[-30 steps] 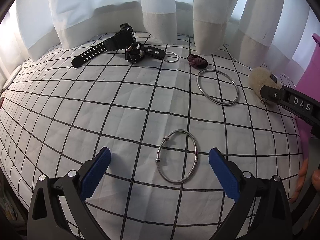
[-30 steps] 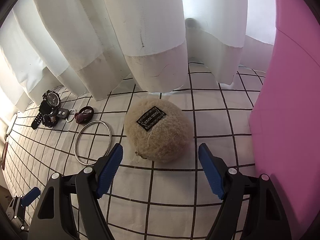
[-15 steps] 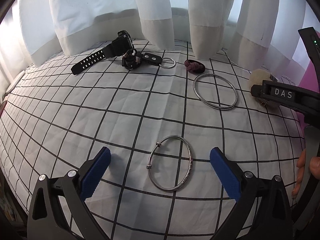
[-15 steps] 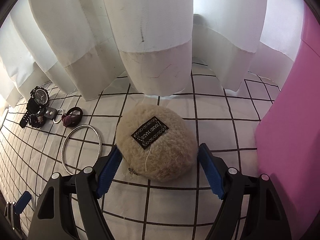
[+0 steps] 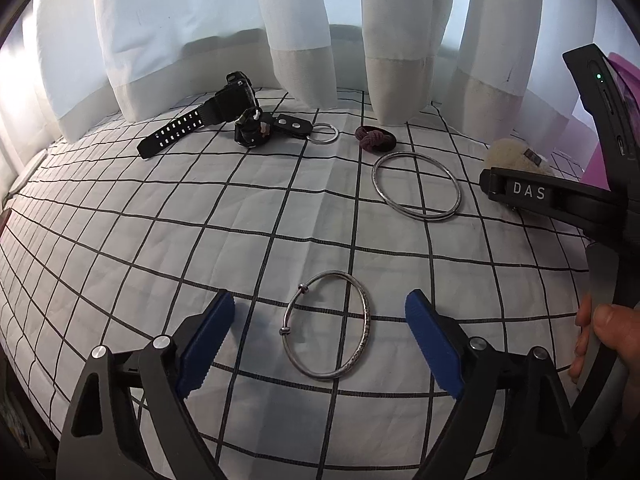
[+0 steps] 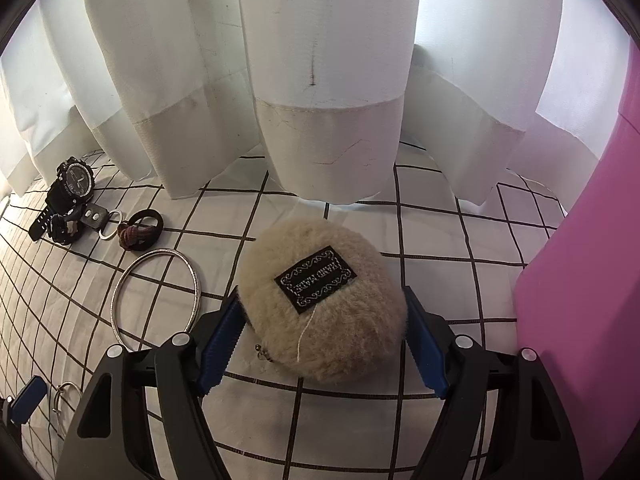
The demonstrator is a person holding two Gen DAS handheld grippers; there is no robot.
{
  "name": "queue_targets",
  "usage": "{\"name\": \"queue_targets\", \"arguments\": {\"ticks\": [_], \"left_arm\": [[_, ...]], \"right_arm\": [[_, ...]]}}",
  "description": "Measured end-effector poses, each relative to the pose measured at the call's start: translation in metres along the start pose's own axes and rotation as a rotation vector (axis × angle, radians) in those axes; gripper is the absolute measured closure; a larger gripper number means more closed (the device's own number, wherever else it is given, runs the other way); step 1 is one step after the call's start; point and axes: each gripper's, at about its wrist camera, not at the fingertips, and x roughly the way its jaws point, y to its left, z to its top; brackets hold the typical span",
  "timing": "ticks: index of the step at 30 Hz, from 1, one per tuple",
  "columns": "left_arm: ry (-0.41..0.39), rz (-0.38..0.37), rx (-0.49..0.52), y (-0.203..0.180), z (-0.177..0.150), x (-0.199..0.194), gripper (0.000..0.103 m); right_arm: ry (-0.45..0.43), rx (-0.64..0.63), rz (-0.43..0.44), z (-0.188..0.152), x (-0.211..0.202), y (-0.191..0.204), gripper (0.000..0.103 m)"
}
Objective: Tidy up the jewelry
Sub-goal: 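Grasp the silver open bangle with left tool while right tool grasps the beige pouch, then carry bangle and pouch over the pink tub and open both tools inside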
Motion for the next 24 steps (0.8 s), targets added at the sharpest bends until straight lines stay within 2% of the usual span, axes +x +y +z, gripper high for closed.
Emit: {"name": "queue_targets", "arguments": {"ticks": [2,3,5,6,17,24], "left_arm": [[-0.011,-0.007,0.011,-0.002,-0.001,-0.002,0.032],[-0.016,-0.007,0.013,-0.002,-0.001,-0.003,0.036],[-0.027,-0.013,0.022,-0.002,0.000,-0.004,0.058],[-0.033,-0.013,0.031,-0.003,0.000,-0.005,0.064],[-0.035,-0.025,0.036,0.005,-0.001,-0.009,0.065],[-0.064,-0.033,0.024,0.016,0.007,-0.019,0.065]], "right_arm": [[-0.008,-0.002,0.001,-0.001,-0.001,0.001,0.040],[-0.011,0.001,0.006,-0.001,-0.002,0.000,0.040],[-0.016,0.006,0.014,-0.003,-0.004,-0.002,0.042],[-0.019,0.010,0.021,-0.003,-0.005,-0.002,0.043],[-0.057,0.039,0.039,-0.009,-0.020,-0.007,0.043],[-0.068,0.035,0.030,-0.014,-0.034,-0.008,0.043]]}}
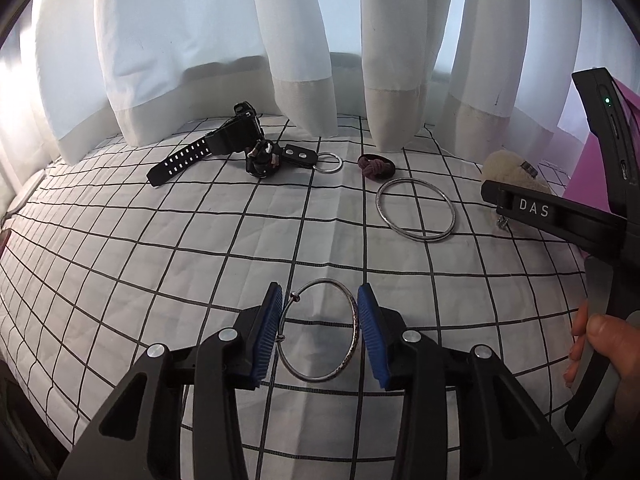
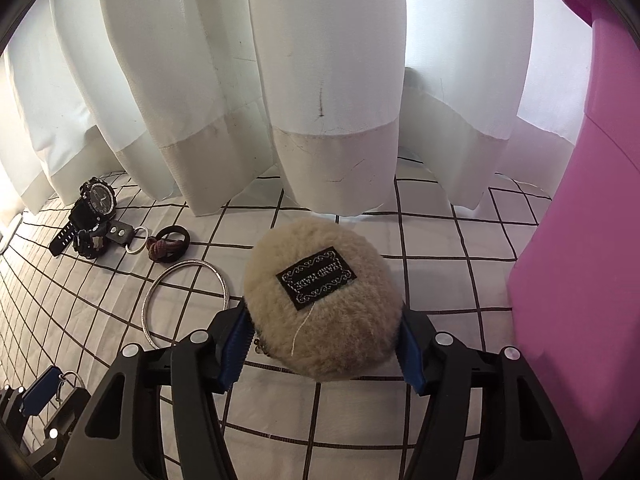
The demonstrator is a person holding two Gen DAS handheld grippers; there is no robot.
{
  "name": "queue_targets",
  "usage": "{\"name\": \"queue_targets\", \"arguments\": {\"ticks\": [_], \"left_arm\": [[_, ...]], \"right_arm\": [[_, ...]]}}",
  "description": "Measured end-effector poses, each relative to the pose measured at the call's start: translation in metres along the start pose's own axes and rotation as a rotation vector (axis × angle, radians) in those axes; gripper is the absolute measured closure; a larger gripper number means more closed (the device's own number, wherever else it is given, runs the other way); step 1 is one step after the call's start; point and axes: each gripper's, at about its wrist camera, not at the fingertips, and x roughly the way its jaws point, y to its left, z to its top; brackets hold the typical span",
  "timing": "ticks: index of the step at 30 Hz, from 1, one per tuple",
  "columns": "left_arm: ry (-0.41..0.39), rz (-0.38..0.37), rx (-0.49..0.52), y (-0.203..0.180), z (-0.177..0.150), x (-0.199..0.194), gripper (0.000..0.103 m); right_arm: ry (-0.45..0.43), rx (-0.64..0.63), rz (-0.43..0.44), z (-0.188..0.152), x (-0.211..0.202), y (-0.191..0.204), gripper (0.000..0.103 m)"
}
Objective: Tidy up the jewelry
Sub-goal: 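Carry bangle and pouch over the pink tub and open both tools inside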
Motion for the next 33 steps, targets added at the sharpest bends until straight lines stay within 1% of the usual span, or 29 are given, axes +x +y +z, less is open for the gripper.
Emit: {"name": "queue_targets", "arguments": {"ticks": [4,6,12,16,20,24,28,31,33], "left_arm": [[-0.008,-0.012,-0.003,0.007,0.006,-0.006,0.065],[-0.008,-0.019,-0.003,0.011,0.009,-0.009,0.065],[-0.015,-0.035,0.005,0.027,0.022,-0.025,0.065],[-0.034,-0.035,0.021,0.038,0.041,-0.043,0.065],[-0.070,-0.035,0.042,0.047,0.065,-0.068,0.065],[-0.115,-0.054,0.041,0.054,0.089,-0.096,0.065],[-0.146,-0.099,0.064,0.047,0.108,-0.115,0.065],[-0.168,-0.126,0.088,0.032,0.121,-0.127,0.065],[-0.185,-0.147,0.104,0.017,0.128,-0.136,0.065]], "right_arm": [[-0.011,0.003,0.003,0.001,-0.011,0.005,0.043],[-0.014,0.006,0.004,0.001,-0.022,0.002,0.043],[-0.019,0.029,0.023,0.007,-0.055,0.014,0.043],[-0.038,0.050,0.056,0.015,-0.087,0.028,0.043],[-0.058,0.034,0.085,0.029,-0.120,0.041,0.043],[-0.079,0.037,0.109,0.043,-0.154,0.048,0.043],[-0.088,0.117,0.183,0.052,-0.181,0.038,0.043],[-0.127,0.141,0.175,0.057,-0.202,0.025,0.043],[-0.156,0.158,0.164,0.060,-0.217,0.010,0.043]]}}
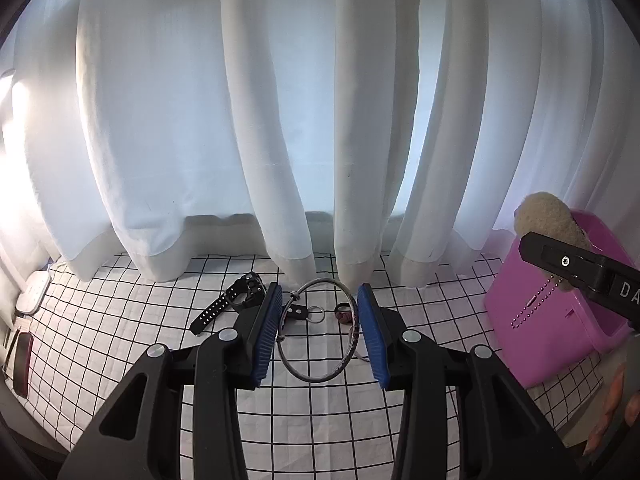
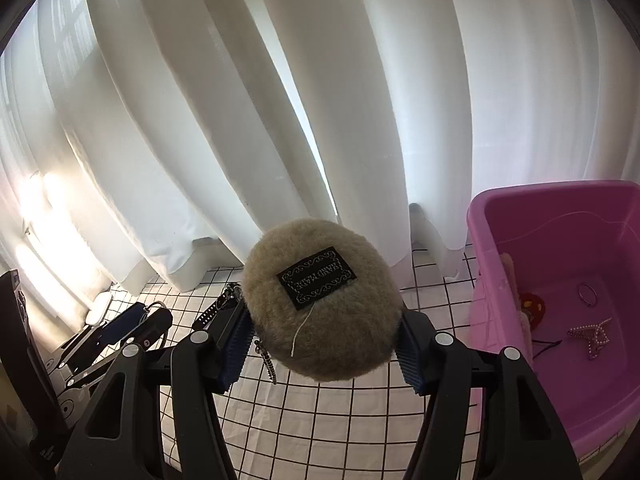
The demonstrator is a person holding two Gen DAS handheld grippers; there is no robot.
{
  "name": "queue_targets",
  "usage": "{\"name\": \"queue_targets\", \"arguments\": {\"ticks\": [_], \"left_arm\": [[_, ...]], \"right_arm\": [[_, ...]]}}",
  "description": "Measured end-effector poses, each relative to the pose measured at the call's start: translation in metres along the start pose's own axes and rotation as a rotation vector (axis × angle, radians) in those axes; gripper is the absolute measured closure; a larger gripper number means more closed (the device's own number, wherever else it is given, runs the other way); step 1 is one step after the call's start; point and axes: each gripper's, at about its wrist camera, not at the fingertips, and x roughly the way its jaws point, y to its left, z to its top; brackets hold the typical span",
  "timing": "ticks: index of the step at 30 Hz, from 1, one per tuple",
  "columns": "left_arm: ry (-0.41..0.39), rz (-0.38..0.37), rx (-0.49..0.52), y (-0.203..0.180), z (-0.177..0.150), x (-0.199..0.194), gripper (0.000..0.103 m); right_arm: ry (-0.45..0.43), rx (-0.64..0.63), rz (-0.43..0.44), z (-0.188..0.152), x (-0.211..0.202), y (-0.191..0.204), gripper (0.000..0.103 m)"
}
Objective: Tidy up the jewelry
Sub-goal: 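Carry bangle and pouch over the pink tub and open both tools inside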
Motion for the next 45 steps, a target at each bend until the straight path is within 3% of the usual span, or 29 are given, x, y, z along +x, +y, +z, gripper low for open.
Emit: {"name": "queue_targets", "arguments": {"ticks": [6,13,18,22,31,37,43,45], "left_arm": [[-0.052,-0.090,0.038,-0.069,0.024,-0.011,0.065],[-0.002,-0.197,0.032,-0.176,0.036,-0.007,0.065],[0.031,-0.235,0.057,-0.248,0.045,0.006,0.065],[0.079,-0.250,0.061,-0.289,0.050,0.025,0.065],[0.233,-0.204,0.057,-0.337,0.042,0.065,0.065],[0.377,-0.166,0.056,-0.345,0.026,0.095,0.065],[0.453,-0.139,0.056,-0.350,0.016,0.108,0.064],[0.461,-0.125,0.061,-0.352,0.015,0.108,0.059]], "right_arm": [[-0.074,0.044,-0.062,0.021,-0.052,-0.067,0.043],[-0.075,0.086,-0.141,0.036,-0.094,-0.179,0.043],[-0.021,0.107,-0.191,0.038,-0.106,-0.250,0.043],[0.042,0.101,-0.199,0.039,-0.102,-0.283,0.043],[0.170,0.087,-0.166,0.037,-0.070,-0.322,0.043],[0.269,0.077,-0.158,0.027,-0.052,-0.328,0.043],[0.315,0.071,-0.157,0.022,-0.041,-0.333,0.043],[0.328,0.081,-0.164,0.020,-0.030,-0.338,0.040]]}}
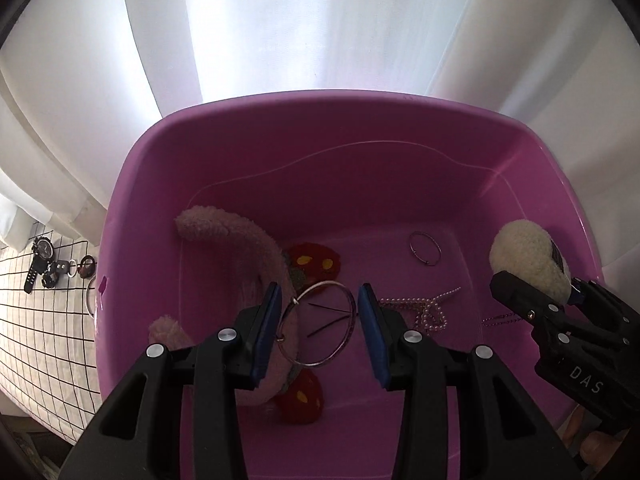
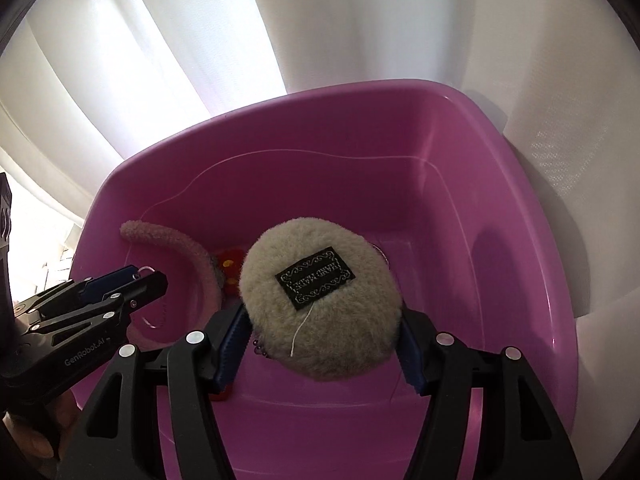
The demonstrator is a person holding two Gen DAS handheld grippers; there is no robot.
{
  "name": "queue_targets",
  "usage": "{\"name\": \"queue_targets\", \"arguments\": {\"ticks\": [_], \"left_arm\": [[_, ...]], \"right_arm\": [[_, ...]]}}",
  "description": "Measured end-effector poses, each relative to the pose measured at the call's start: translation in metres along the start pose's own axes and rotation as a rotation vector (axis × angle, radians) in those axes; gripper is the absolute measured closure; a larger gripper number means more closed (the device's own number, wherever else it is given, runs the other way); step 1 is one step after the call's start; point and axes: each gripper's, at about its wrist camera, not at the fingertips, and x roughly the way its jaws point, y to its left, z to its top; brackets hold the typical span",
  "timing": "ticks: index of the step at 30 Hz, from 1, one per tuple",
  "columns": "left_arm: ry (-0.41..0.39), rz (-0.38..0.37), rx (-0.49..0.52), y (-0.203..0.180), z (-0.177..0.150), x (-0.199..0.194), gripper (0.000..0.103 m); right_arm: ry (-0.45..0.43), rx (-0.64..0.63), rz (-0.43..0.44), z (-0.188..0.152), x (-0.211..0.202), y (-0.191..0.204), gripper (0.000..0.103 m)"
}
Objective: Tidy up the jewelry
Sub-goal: 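Carry bangle and pouch over the pink tub and open both tools inside, then withdraw both tools from the tub back over the table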
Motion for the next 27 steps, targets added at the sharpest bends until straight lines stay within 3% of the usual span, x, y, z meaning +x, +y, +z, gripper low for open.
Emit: {"name": "queue_targets", "arguments": {"ticks": [1,2,4,13,27], "left_arm": [[-0.002,0.008,-0.002,0.000,0.000,-0.001,0.046],[-0.011,0.014,-0.005,0.000,0.000,-0.003,0.027],[-0.049,0.016,-0.014,0.000,0.000,-0.011,0.016],[-0.032,0.035,-0.017,0.007,-0.001,-0.011,0.016],[-0.071,0.065,-0.012,0.013,0.000,-0.028,0.015]], "right_arm": [[0.011,0.008,-0.009,0.000,0.002,-0.001,0.038],[0.018,0.018,-0.005,0.001,0.002,-0.002,0.037],[0.020,0.031,0.000,0.001,0.003,-0.003,0.036],[0.006,0.024,0.013,0.003,-0.001,0.000,0.036],[0.016,0.006,0.031,0.005,-0.001,0.007,0.033]]}}
